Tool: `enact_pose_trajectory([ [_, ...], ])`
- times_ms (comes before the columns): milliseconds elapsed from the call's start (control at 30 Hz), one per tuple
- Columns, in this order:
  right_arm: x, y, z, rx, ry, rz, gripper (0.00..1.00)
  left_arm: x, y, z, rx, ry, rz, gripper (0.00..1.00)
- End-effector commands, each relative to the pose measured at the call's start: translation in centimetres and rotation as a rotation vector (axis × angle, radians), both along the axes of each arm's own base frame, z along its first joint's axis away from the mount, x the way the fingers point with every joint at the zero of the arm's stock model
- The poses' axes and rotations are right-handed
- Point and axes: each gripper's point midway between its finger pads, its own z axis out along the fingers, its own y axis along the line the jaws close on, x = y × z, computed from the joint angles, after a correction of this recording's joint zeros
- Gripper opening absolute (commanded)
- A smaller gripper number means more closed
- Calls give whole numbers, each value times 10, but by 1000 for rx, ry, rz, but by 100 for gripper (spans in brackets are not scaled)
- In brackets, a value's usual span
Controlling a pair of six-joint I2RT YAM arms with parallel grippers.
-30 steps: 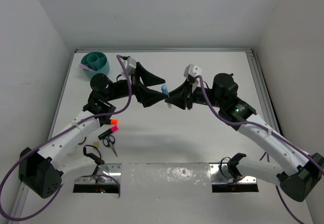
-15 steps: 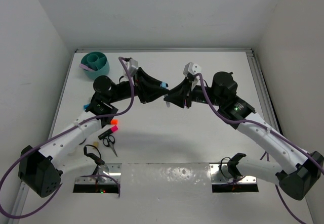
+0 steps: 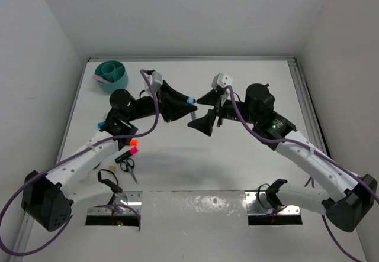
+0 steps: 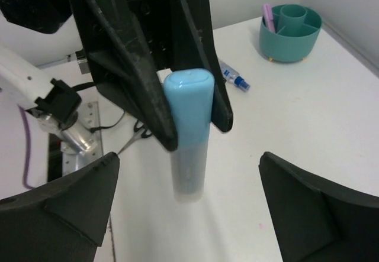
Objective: Sort the stationery into containers
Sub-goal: Place the pen in the storage box.
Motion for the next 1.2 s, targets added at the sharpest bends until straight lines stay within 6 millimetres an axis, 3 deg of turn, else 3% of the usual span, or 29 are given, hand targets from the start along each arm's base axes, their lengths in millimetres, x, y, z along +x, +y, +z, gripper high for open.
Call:
enact_pose_trajectory([
  [0, 10, -4, 13, -1, -62, -58, 99, 15, 17, 8, 25, -61, 83, 0],
  [133, 33, -23, -4, -38, -48, -225, 99, 59, 48, -3, 116, -53, 336, 0],
  [200, 49, -38, -2, -25, -57, -352, 99, 77, 69, -2, 142, -67, 485, 0],
  [233, 52, -44, -8, -27, -52, -378, 99, 96, 91, -5, 175, -74, 644, 0],
  [300, 57, -49, -5, -1, -67, -400, 99, 116, 122, -2, 218, -124, 826, 0],
  [367, 60, -52, -6, 7, -70, -400, 99, 150, 181, 2, 269, -126, 1115, 0],
  [400, 61, -49, -8, 3, -61, -378, 99, 166, 228, 0, 292, -98, 1263, 0],
  [433, 62, -47, -7, 5, -59, -364, 99, 183, 246, -12, 319, -56, 1305, 0],
  [500, 68, -42, -9, 4, -49, -332, 99, 200, 270, -11, 282, -52, 1289, 0],
  [533, 72, -40, -6, 17, -57, -325, 99, 211, 304, -24, 295, -29, 1336, 0],
  [600, 83, -40, -1, 33, -67, -321, 99, 219, 305, -34, 336, -115, 1253, 0],
  [667, 98, -36, -5, 43, -35, -300, 99, 231, 320, -57, 371, -104, 1247, 0],
  [700, 104, -33, 9, 63, -44, -287, 99, 235, 330, -59, 355, -107, 1238, 0],
  [733, 112, -27, -1, 58, 2, -258, 99, 245, 336, -76, 357, -68, 1230, 0],
  [767, 122, -28, 13, 79, -10, -255, 99, 248, 342, -80, 349, -63, 1236, 0],
  [800, 127, -25, 14, 85, 0, -242, 99, 252, 350, -78, 345, -92, 1242, 0],
  [833, 131, -22, 15, 95, 5, -214, 99, 259, 354, -89, 354, -83, 1249, 0],
  [933, 161, -16, 9, 145, 76, -200, 99, 277, 370, -101, 376, -86, 1283, 0],
  [1000, 172, -14, 19, 193, 65, -187, 99, 289, 377, -112, 371, -58, 1286, 0],
  [1033, 179, -16, 18, 209, 92, -191, 99, 295, 378, -106, 366, -80, 1287, 0],
  [1167, 203, -10, -1, 203, 134, -196, 99, 312, 380, -111, 376, -130, 1277, 0],
])
